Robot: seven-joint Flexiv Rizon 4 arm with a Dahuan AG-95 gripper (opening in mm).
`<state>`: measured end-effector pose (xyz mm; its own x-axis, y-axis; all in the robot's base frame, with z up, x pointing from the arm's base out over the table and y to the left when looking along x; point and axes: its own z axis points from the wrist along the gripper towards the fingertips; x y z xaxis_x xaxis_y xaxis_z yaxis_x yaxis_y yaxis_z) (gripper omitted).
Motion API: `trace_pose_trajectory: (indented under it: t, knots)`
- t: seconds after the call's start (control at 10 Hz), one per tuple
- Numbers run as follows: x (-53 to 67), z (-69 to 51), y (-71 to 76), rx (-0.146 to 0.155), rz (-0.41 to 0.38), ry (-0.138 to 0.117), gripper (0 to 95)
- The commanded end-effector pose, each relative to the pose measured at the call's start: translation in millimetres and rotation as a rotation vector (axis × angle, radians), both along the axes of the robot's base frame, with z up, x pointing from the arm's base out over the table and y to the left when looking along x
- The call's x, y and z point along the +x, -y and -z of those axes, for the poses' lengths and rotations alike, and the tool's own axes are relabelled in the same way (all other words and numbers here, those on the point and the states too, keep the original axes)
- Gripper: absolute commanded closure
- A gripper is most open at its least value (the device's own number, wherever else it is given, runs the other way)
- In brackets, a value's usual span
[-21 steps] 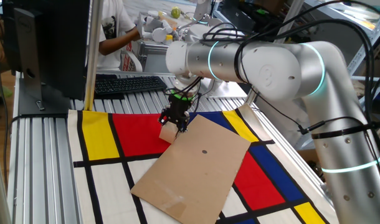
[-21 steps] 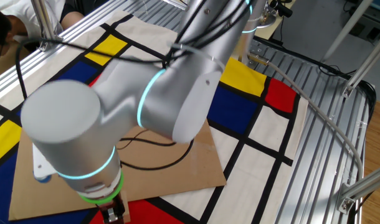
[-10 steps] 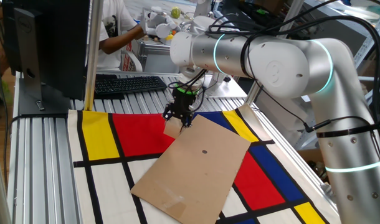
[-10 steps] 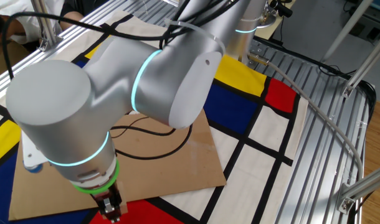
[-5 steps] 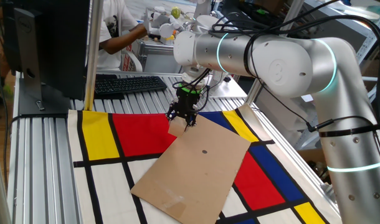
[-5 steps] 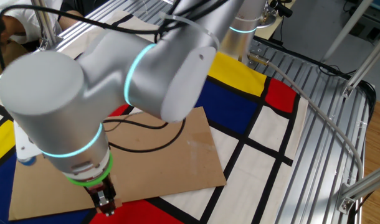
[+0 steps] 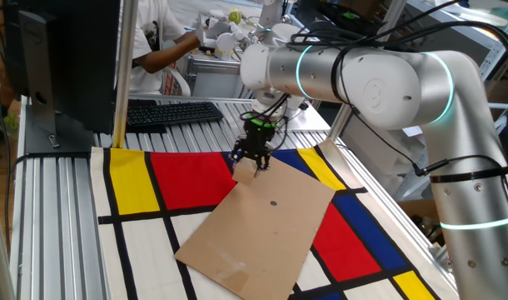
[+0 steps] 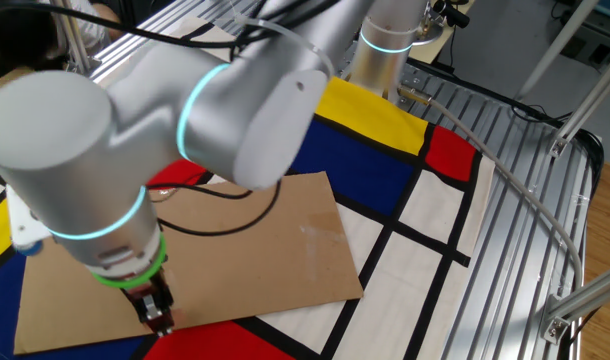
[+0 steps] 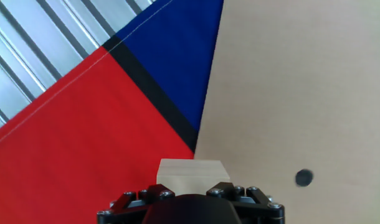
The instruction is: Grab the block and place it at the designated location
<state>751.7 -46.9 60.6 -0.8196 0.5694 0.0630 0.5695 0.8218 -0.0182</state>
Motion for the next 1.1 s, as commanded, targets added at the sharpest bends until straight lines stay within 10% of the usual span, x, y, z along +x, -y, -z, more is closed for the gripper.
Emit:
trace_pose_trajectory:
  t: [0.1, 0.6, 1.1]
  knots:
    - [-8.5, -1.3, 7.0, -0.006, 0.002, 0.002, 95.0]
    - [-39.9, 3.4, 19.2, -0.022, 0.007, 0.001, 95.0]
    - [-45.6, 7.0, 30.8, -0.032, -0.012, 0.000, 95.0]
